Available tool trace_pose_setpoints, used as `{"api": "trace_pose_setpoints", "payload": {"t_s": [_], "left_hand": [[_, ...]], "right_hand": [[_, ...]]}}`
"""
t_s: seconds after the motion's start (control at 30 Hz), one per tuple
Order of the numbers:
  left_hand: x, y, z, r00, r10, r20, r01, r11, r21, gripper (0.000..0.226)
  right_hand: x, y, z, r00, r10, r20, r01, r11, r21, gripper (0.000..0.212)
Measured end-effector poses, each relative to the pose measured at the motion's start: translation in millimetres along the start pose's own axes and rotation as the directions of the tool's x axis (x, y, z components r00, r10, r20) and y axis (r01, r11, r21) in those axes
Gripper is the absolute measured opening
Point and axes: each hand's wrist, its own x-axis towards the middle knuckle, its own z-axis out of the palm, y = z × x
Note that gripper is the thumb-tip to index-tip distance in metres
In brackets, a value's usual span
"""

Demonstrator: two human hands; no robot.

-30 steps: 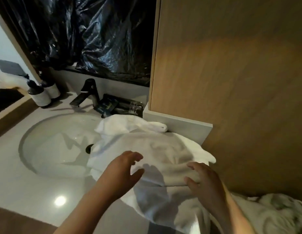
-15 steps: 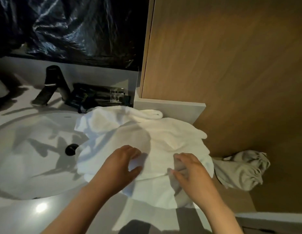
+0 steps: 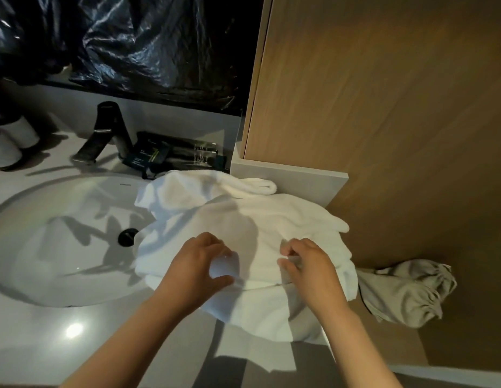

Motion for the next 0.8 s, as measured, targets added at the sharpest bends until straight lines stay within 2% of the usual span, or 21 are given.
{"api": "trace_pose_setpoints", "payload": {"t_s": [0.17,0.37,0.5,0.6,0.7,0.73,0.8], "left_hand": [[0.0,-0.6,4.4,1.000,0.001,-0.023,-0.001,1.000,0.012,0.049],[-2.7,3.7,10.1,0.999,-0.001,-0.052,0.001,1.000,-0.001,0.044],[6.6,4.0,-1.9,0.996,0.007,-0.089,-0.012,0.999,-0.050,0.040],[28.7,4.1,-14.9,0.983,0.021,-0.184,-0.020,1.000,0.006,0.056],[48.8,5.8,-15.5,0.992,-0.100,-0.072,0.103,0.994,0.036,0.079],[52.5,5.7,-12.6,0.989,-0.144,-0.028,0.145,0.986,0.076,0.082],[55.8,6.0,-7.1,0.982,-0.190,0.000,0.187,0.965,0.183,0.072]], "right_hand": [[-8.5,2.4,-6.6,0.997,-0.022,-0.075,0.025,0.999,0.040,0.010],[-43.5,20.5,-4.7,0.995,0.051,0.090,-0.056,0.997,0.045,0.009],[-54.0,28.3,-6.0,0.995,0.077,0.064,-0.081,0.994,0.067,0.028],[-42.4,24.5,-16.9,0.998,0.045,0.040,-0.049,0.993,0.109,0.037],[-23.9,12.3,-22.2,0.999,-0.016,0.037,0.011,0.990,0.137,0.043],[-18.0,7.7,-21.5,0.998,-0.034,0.049,0.027,0.990,0.137,0.046],[-8.1,1.3,-17.2,0.996,-0.051,0.072,0.042,0.992,0.116,0.052]]}}
